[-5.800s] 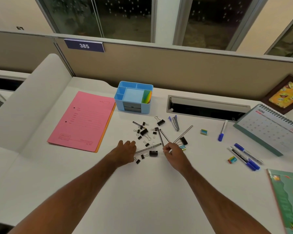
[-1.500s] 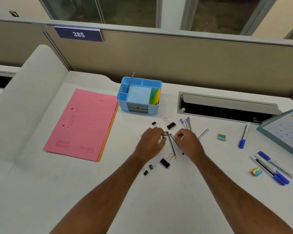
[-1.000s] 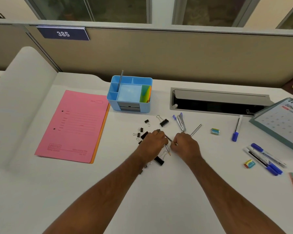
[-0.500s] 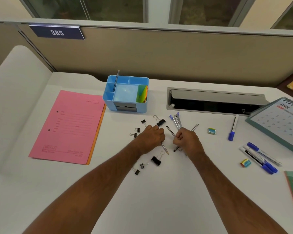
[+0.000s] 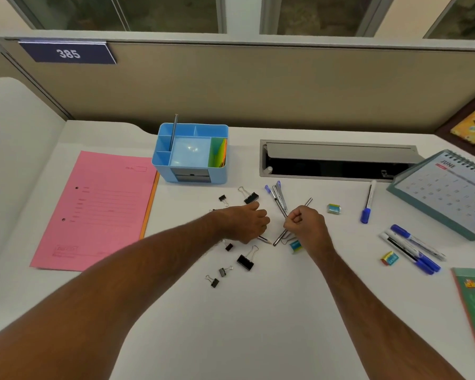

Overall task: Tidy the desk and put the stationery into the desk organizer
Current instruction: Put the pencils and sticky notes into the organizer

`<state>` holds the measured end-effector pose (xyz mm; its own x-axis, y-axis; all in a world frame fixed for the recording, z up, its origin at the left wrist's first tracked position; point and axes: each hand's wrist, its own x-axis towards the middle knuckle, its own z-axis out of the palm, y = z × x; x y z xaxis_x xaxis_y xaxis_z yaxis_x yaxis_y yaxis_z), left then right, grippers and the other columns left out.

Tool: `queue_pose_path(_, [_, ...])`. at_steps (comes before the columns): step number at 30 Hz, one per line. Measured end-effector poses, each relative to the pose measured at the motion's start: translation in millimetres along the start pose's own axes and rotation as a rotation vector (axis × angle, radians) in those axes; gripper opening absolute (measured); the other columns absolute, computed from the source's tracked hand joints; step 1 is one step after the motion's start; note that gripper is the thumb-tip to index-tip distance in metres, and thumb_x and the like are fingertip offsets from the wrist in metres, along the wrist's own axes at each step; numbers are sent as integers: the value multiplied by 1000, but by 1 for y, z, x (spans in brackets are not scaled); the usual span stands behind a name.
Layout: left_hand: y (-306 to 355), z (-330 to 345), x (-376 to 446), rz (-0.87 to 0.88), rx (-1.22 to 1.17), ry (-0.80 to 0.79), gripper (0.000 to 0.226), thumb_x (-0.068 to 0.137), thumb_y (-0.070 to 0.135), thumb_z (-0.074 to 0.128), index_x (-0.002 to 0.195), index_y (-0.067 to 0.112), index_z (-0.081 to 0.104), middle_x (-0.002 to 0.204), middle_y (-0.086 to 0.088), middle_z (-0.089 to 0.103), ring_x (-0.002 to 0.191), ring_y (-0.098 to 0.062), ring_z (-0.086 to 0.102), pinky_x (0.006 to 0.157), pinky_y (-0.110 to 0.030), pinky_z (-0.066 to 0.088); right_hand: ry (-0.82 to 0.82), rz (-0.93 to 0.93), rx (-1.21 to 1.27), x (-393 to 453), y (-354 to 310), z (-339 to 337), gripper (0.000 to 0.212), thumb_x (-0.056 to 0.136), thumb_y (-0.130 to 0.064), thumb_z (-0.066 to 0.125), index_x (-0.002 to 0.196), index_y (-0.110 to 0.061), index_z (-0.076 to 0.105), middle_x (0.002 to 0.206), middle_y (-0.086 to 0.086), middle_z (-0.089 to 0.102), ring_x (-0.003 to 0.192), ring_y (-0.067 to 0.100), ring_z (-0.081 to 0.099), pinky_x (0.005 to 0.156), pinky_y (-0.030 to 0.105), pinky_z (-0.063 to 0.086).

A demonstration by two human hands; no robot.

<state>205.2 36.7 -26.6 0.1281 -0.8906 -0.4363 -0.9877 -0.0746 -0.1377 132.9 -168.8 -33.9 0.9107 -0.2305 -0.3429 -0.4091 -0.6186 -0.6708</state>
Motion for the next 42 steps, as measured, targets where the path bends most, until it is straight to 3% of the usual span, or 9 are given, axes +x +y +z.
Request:
queue_pose_path(6, [0, -8, -7, -66, -94, 232, 16, 90, 27, 64, 96, 13, 63, 92, -3, 52, 80, -19, 44, 76, -35, 19, 65, -25, 83, 4, -1, -5, 8, 83, -8, 73, 88, -11, 68, 78, 3, 69, 67, 14, 61, 54, 13, 45])
queue_pose_path(11, [4, -17, -28, -437, -381, 585, 15, 91, 26, 52, 92, 14, 60, 88, -3, 51, 76, -22, 47, 71, -40, 39, 157, -80, 228, 9, -17, -12, 5, 84, -7, 73, 87, -10, 69, 79, 2, 71, 69, 14, 64, 62, 24, 53])
queue_pose_path(14, [-6, -27, -59, -663, -572, 766, 13, 91, 25, 56, 96, 13, 59, 93, -2, 51, 83, -19, 48, 78, -42, 43, 174, -120, 289, 14, -38, -14, 9, 83, -4, 72, 86, -12, 70, 81, 3, 71, 68, 9, 63, 60, 15, 51])
queue_pose_path(16, [-20, -33, -84, -824, -684, 842, 12, 93, 25, 59, 98, 15, 57, 97, 1, 50, 88, -13, 45, 83, -36, 43, 184, -165, 336, 16, -55, -13, 9, 84, -3, 71, 85, -11, 69, 79, 3, 70, 65, 7, 60, 57, 14, 49])
queue_pose_path(19, [-49, -32, -123, -1027, -846, 954, 12, 93, 19, 63, 93, 17, 51, 95, 3, 48, 80, -8, 43, 74, -20, 40, 167, -232, 367, 19, -79, -8, 6, 85, -7, 73, 87, -12, 70, 78, 0, 71, 68, 8, 62, 63, 24, 53])
queue_pose_path(23, [-92, -11, -166, -1220, -773, 1081, 9, 89, 15, 65, 90, 14, 56, 94, -2, 53, 80, -13, 49, 73, -25, 43, 105, -300, 411, 20, -112, 9, 8, 85, -6, 72, 86, -13, 69, 75, -2, 68, 65, 7, 60, 60, 28, 55])
queue_pose_path(29, [-130, 21, -194, -1432, -650, 1056, 13, 88, 21, 65, 91, 8, 62, 94, -5, 59, 83, -12, 51, 75, -25, 42, 56, -412, 415, 18, -159, 31, 5, 87, -7, 71, 86, -9, 67, 76, -5, 67, 66, 4, 59, 60, 30, 57])
queue_pose_path(37, [-150, 38, -194, -1423, -599, 906, 17, 92, 27, 63, 94, 11, 65, 98, -6, 61, 94, -23, 55, 82, -44, 52, 33, -507, 402, 28, -189, 45, 4, 88, -6, 70, 88, -6, 65, 78, -5, 65, 67, 0, 54, 64, 17, 49])
queue_pose_path(42, [-142, 53, -189, -1382, -655, 811, 21, 95, 29, 68, 102, 9, 73, 104, -7, 67, 99, -23, 57, 82, -40, 52, 16, -531, 379, 42, -202, 52, 3, 91, -12, 69, 90, -10, 67, 81, -2, 68, 69, 1, 58, 66, 19, 52])
